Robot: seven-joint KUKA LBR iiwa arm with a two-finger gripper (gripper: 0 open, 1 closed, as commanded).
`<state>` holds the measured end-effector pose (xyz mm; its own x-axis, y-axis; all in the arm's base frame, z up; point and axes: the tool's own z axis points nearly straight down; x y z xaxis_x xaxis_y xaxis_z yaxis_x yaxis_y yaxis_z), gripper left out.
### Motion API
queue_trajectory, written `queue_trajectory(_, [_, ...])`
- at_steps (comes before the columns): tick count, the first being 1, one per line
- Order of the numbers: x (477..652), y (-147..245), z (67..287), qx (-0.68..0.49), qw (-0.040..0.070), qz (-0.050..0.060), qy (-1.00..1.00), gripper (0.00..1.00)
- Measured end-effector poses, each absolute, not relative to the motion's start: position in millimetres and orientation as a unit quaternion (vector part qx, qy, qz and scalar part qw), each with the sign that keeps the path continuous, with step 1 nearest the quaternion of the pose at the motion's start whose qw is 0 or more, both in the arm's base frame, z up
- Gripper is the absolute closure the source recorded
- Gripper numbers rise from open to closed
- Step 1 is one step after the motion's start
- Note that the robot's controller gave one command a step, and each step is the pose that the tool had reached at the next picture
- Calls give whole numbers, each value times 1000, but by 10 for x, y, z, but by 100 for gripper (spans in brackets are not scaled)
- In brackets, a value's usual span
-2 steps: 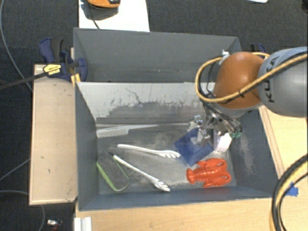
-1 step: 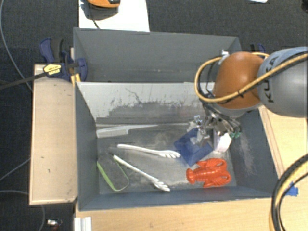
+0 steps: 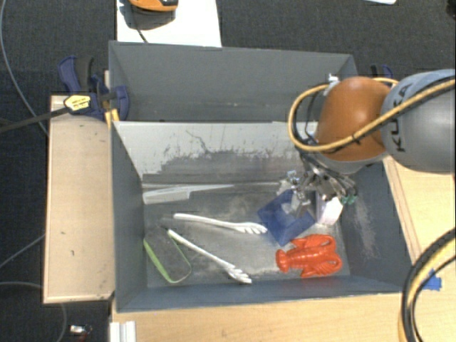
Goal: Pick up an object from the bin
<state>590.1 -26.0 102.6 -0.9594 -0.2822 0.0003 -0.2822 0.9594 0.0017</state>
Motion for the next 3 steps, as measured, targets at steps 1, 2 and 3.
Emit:
queue_trajectory(1, [5863,-121,1075,227,1,0,-974,100])
queue_trajectory(2, [5858,-239,1560,244,-1,-1,-970,100])
queue_trajectory(3, [5862,-296,1194,180,-2,-1,-984,100])
